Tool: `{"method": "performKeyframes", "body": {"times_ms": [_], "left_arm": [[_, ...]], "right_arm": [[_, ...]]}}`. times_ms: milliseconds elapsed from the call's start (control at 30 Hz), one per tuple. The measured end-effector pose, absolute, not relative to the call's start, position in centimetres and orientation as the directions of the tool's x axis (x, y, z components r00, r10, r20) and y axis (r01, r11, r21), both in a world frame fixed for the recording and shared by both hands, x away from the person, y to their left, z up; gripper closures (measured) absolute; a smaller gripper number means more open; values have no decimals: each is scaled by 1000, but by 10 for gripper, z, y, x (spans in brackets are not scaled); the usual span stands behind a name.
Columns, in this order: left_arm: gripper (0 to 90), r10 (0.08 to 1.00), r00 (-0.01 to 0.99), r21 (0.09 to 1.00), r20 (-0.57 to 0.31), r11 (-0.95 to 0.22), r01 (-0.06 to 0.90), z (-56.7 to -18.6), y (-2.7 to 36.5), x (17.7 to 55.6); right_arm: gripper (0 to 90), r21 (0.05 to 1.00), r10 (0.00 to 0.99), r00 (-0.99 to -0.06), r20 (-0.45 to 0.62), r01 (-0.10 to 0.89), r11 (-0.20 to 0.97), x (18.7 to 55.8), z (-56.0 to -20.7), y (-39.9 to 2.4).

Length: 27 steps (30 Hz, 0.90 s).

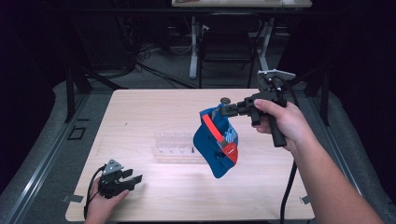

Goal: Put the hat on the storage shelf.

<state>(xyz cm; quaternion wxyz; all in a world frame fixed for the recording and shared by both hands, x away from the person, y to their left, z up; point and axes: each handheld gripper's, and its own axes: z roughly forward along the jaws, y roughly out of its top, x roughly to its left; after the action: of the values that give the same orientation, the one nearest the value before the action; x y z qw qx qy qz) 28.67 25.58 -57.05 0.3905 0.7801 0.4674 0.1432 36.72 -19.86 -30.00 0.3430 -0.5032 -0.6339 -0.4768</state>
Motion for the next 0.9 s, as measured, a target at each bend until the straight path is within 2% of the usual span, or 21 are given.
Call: {"method": "performKeyframes", "body": {"times_ms": [467,633,900], "left_arm": [[493,755,650,848,-83,-289,444,-527,205,270],[452,707,703,873,-69,-299,386,-513,176,268],[438,649,760,887,-42,-326,327,-497,136,267]], "right_arm": [[899,267,279,-254,926,964,-7,385,-303,-174],[899,267,279,-251,927,964,-18,391,-305,-168],[899,264,273,-242,931,964,-45,399,-308,-162]]}}
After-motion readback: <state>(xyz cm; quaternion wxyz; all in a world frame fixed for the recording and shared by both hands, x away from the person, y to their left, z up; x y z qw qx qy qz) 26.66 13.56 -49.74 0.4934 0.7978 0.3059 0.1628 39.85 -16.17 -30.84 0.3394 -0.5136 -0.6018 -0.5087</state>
